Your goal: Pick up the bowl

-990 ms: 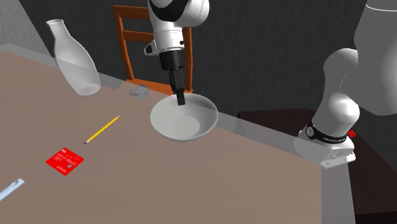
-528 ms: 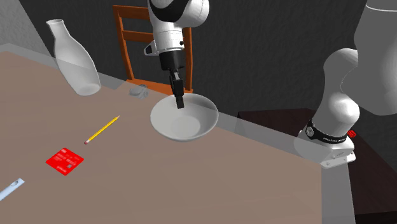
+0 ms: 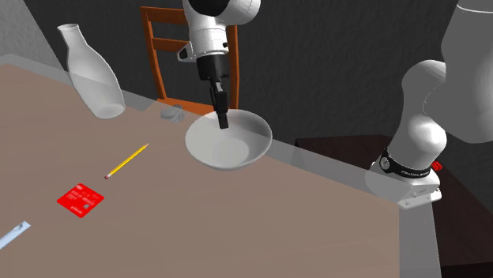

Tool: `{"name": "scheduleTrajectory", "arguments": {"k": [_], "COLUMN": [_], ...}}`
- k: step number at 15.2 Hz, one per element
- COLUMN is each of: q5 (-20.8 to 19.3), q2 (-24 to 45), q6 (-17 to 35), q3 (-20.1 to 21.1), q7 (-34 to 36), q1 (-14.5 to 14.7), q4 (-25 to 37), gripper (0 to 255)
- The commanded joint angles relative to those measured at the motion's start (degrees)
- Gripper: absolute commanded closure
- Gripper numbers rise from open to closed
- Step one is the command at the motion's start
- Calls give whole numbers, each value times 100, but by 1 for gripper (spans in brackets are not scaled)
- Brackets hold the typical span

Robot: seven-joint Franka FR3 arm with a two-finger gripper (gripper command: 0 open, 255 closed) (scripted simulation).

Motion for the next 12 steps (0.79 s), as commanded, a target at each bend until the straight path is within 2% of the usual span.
{"name": "scheduleTrajectory", "arguments": {"k": [1, 12], "q5": [-30, -133], "q2": [-59, -270], "q6": [-121, -680], "q3": [-8, -30], "q7": [62, 350], "q1": [-4, -18], "q4": [80, 505], "gripper": [255, 255]}}
